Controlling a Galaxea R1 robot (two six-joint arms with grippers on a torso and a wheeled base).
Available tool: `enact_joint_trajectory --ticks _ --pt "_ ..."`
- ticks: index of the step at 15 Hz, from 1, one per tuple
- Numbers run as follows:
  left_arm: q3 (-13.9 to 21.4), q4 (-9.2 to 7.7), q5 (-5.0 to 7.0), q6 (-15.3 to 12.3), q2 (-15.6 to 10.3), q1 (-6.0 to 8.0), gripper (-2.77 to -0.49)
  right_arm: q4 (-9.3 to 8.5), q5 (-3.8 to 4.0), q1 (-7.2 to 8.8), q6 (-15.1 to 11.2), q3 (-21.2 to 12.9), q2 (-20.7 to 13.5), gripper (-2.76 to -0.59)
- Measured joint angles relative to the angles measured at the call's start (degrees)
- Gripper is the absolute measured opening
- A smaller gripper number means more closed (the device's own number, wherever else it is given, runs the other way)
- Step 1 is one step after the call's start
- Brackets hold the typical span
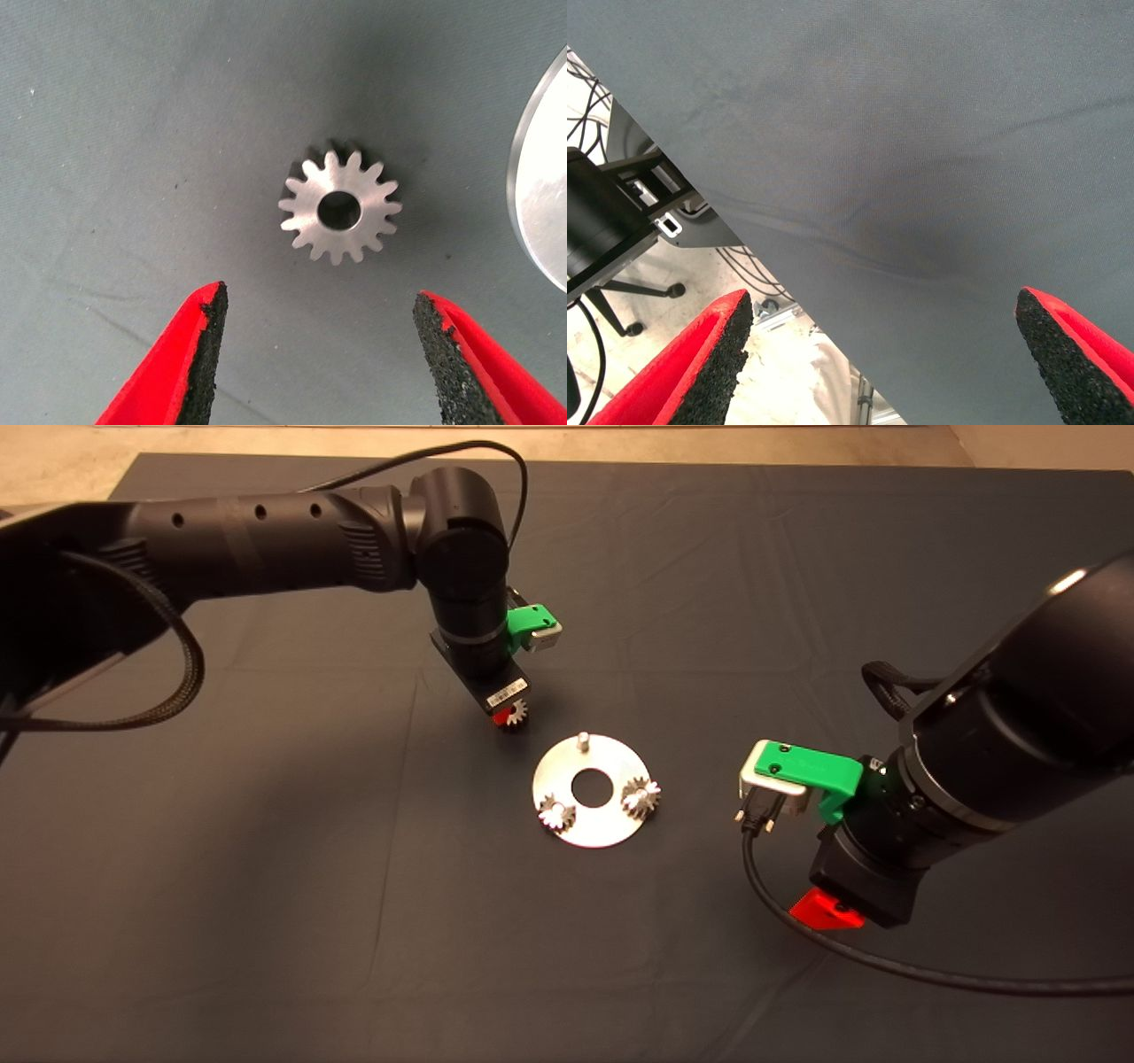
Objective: Install three planetary gears onto the carrier pins
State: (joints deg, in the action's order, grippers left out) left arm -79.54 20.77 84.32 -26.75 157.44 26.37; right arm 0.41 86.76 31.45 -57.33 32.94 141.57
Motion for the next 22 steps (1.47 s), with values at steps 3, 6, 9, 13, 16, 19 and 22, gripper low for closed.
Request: enact_joint_trajectory --ticks 3,6,9,13,16,19,22 --pt "0.0 -0.02 -0.30 -0.5 0.0 -0.16 -1.80 0.00 -0.02 0.02 0.0 0.0 0.0 -1.15" --pt "0.0 -0.02 -0.42 -1.5 0.7 -0.16 -1.80 0.00 0.00 0.02 0.0 0.0 0.0 -1.15" --pt "0.0 -0.16 -1.02 -2.1 1.1 -0.16 -1.80 -0.01 0.01 0.02 0.0 0.0 0.0 -1.15" --pt "0.0 -0.16 -2.57 -2.3 0.9 -0.30 -1.80 0.00 -0.18 0.02 0.0 0.5 0.0 -1.15" --pt "0.0 -0.20 -4.24 -2.4 1.0 -1.05 -1.80 0.00 -0.16 0.16 0.0 0.6 0.0 -1.15" --pt "0.0 -0.20 -4.88 -3.2 1.0 -1.76 -1.80 0.00 -0.33 1.48 0.0 0.7 0.0 -1.15" --pt "0.0 -0.20 -4.90 -3.2 0.8 -1.76 -1.80 -0.01 -0.52 1.43 0.0 0.7 0.0 -1.15"
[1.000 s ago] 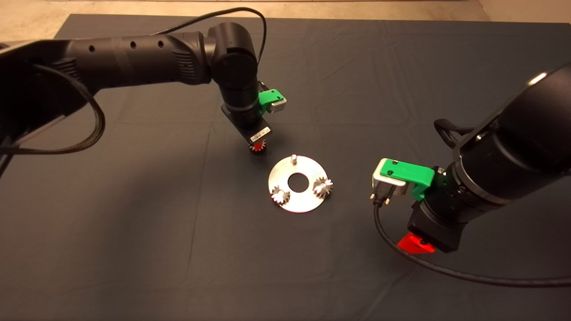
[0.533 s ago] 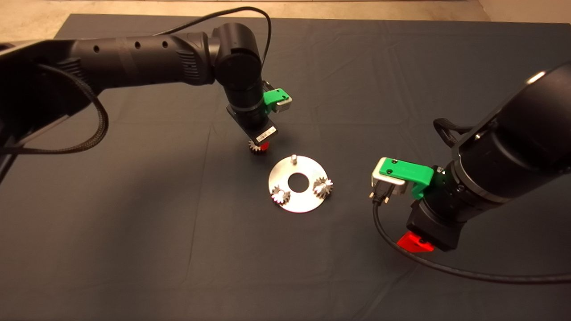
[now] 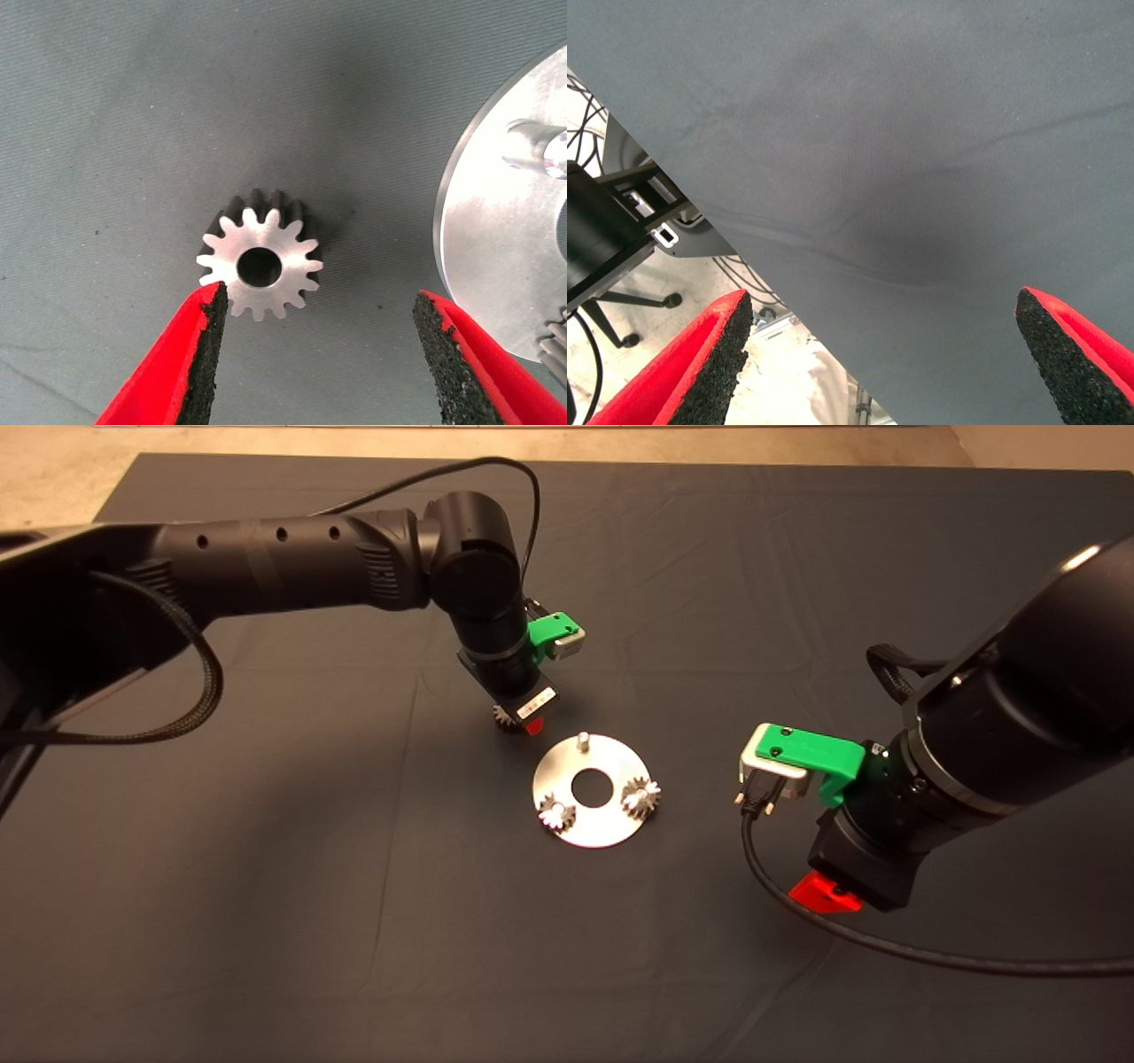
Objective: Install three planetary gears onto the carrier pins
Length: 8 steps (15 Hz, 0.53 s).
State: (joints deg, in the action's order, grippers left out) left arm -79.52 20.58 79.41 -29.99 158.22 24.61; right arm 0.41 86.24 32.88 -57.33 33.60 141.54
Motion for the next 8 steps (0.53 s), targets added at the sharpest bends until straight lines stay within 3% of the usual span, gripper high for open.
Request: enact_joint_trajectory --ticks 8 --pt "0.0 0.06 0.02 0.4 -1.1 -0.42 -1.66 -0.01 -0.05 0.00 0.0 0.0 0.0 -1.15"
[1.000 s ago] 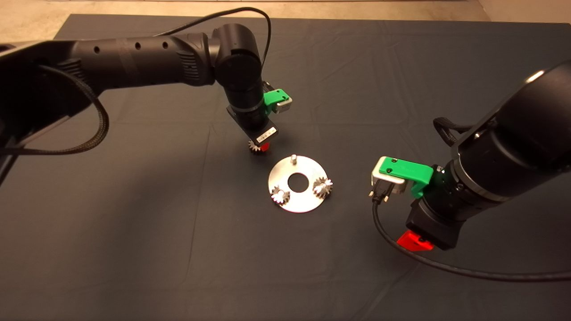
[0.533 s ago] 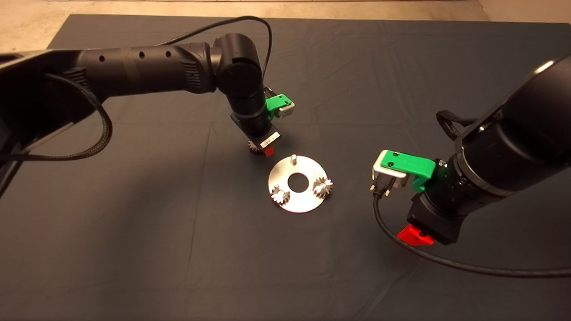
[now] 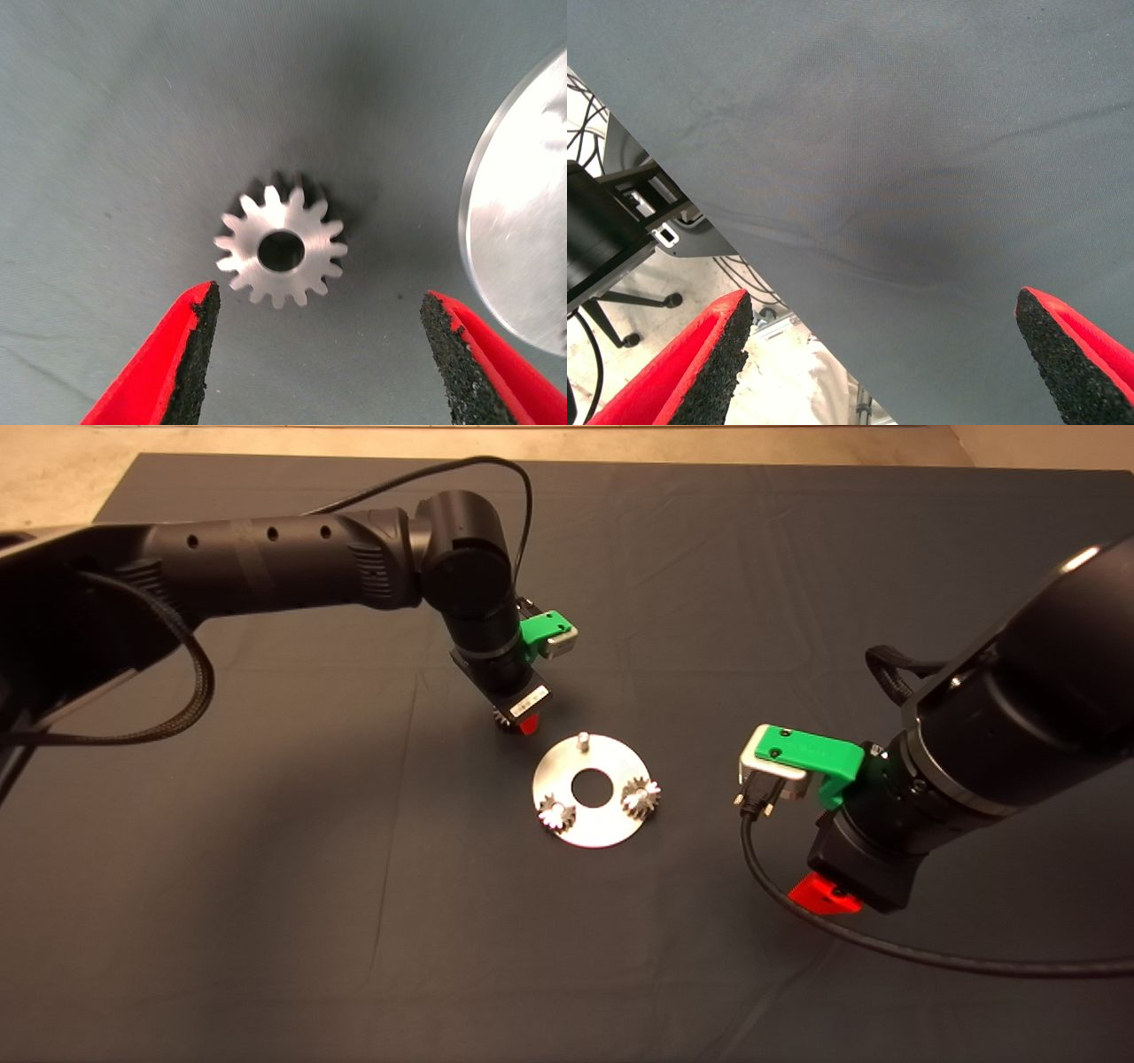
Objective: Install three planetary gears onto the carrier pins
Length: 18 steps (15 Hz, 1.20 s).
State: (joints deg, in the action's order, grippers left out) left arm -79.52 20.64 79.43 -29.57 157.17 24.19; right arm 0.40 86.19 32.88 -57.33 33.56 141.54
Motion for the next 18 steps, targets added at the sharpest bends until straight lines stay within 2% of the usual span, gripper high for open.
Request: enact_joint_trajectory --ticks 2,4,6,8,16,18 --pt "0.0 -0.02 0.00 0.3 -0.2 -0.80 -1.66 0.00 0.00 0.00 0.0 0.0 0.0 -1.15" --pt "0.0 0.09 -0.16 0.3 -0.5 -0.87 -1.66 0.00 -0.02 0.00 0.0 0.0 0.0 -1.15" --pt "0.0 0.13 -1.44 1.6 -0.9 -1.38 -1.66 0.00 -0.02 0.00 0.0 0.0 0.0 -1.15" --pt "0.0 0.20 -1.95 2.3 -1.0 -1.61 -1.66 0.01 -0.06 0.00 0.0 -0.2 0.0 -1.15" --pt "0.0 0.18 -1.77 3.5 -0.7 -1.50 -1.66 -0.05 -0.06 0.00 0.0 -0.3 0.0 -1.15" --pt "0.0 0.20 -1.01 3.5 -0.3 -1.47 -1.66 -0.05 -0.55 0.00 0.0 -0.3 0.1 -1.15"
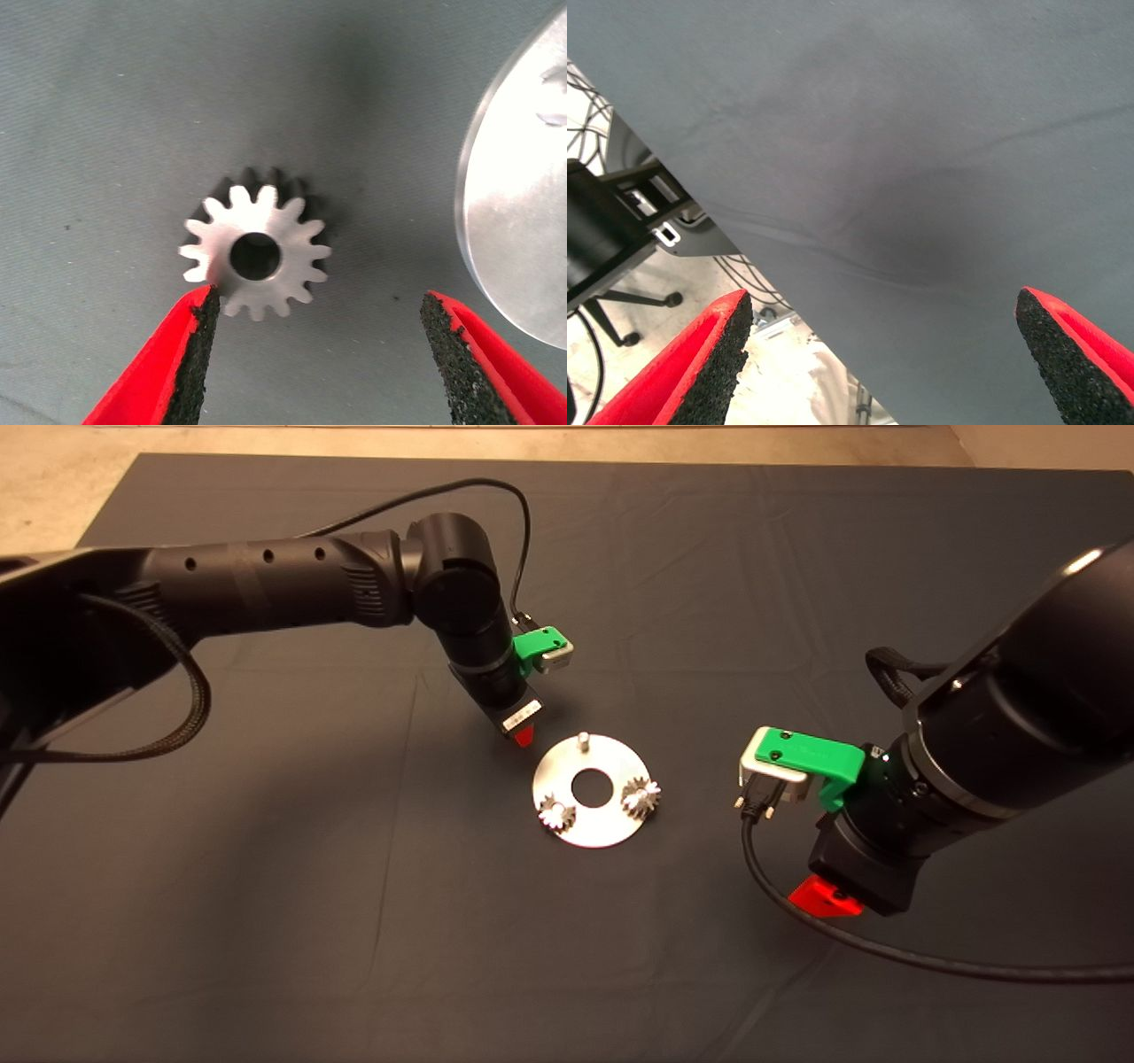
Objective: Install three planetary gears onto the carrier pins
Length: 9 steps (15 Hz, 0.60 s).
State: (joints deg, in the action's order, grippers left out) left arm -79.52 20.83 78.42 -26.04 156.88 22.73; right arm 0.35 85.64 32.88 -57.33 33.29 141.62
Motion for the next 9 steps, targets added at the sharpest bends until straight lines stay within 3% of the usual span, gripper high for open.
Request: enact_joint_trajectory --ticks 2,4,9 --pt "0.0 -0.05 1.16 0.0 0.4 0.64 -1.66 0.00 -0.39 0.00 0.0 0.0 0.1 -1.15" --pt "0.0 -0.02 1.34 0.0 0.4 1.51 -1.66 -0.02 -0.55 0.00 0.0 0.0 0.1 -1.15" --pt "0.0 -0.02 1.45 0.0 0.2 1.41 -1.66 -0.02 -0.56 0.00 0.0 0.0 0.2 -1.15"
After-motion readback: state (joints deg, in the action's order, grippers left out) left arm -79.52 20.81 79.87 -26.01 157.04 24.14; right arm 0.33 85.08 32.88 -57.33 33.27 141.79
